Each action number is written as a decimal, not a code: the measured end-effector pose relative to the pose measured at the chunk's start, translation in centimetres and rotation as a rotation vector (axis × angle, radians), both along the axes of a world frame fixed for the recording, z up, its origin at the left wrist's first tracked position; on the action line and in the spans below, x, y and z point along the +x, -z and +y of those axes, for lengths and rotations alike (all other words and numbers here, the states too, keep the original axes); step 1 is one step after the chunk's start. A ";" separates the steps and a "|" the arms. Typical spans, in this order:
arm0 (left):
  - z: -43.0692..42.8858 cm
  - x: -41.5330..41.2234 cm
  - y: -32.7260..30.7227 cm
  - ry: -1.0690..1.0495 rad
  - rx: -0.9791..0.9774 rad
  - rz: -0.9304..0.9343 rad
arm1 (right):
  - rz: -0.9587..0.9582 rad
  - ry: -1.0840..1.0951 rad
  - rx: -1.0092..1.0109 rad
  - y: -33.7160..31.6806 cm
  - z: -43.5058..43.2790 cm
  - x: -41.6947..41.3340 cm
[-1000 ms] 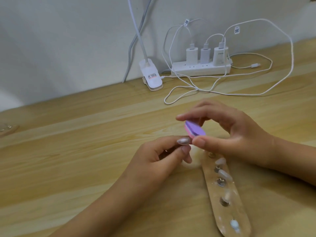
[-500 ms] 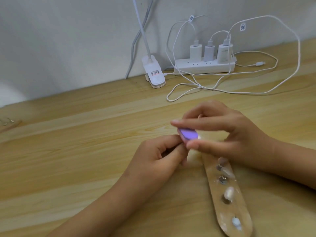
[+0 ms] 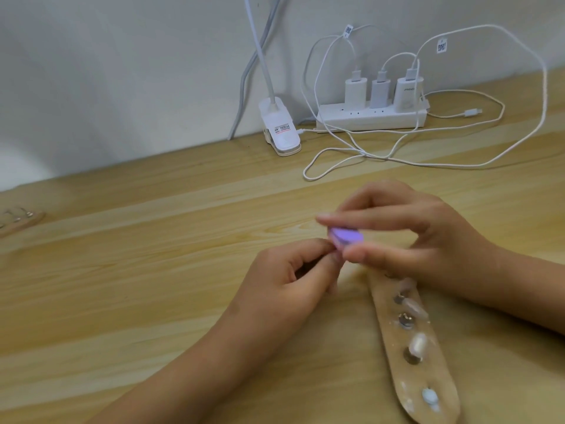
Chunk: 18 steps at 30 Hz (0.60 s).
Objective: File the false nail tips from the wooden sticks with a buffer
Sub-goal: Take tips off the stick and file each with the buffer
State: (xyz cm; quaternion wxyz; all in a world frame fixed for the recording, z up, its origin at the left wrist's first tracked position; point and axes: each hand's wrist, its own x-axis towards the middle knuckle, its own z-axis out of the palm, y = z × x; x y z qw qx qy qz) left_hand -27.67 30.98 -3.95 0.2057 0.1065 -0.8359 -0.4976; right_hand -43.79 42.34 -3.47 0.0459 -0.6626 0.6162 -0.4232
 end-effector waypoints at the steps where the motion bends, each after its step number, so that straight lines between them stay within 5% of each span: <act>1: 0.0 0.0 -0.1 -0.008 0.006 0.005 | -0.078 0.047 0.056 0.0 -0.2 -0.3; 7: -0.1 0.0 -0.2 0.007 0.162 0.024 | -0.552 0.015 0.022 -0.4 -0.3 -1.1; 18: -0.4 -0.4 0.4 0.026 0.335 0.058 | -0.540 -0.079 -0.036 -0.4 0.1 0.0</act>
